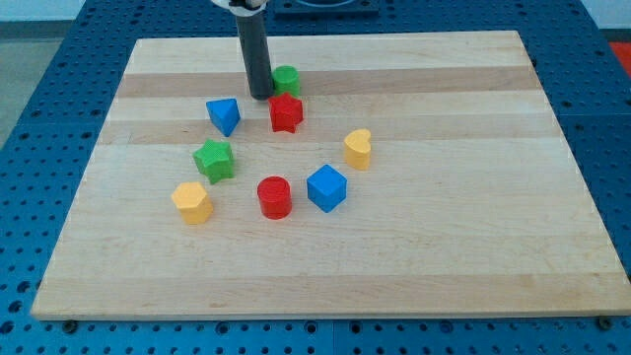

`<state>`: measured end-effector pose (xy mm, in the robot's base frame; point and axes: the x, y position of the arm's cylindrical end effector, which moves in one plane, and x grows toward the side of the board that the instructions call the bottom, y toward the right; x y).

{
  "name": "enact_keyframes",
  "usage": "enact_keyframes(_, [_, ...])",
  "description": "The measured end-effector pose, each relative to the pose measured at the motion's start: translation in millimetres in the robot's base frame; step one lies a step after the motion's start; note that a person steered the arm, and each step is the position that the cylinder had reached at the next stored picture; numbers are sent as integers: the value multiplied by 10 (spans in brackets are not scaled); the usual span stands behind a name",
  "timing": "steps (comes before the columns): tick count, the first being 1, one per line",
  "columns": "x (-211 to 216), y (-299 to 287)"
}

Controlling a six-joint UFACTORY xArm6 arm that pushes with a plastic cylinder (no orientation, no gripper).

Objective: Push the red star close to yellow heart

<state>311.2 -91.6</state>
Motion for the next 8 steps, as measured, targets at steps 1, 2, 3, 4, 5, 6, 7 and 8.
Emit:
enact_keyframes(1, [1,0])
enact_keyframes(2, [248,0])
enact_keyframes(3, [485,0])
enact_keyframes(4, [485,-4])
enact_keyframes(5, [583,-7])
enact_keyframes(6, [677,-48])
enact_keyframes(7, [706,-45])
enact_keyframes(8, [713,228])
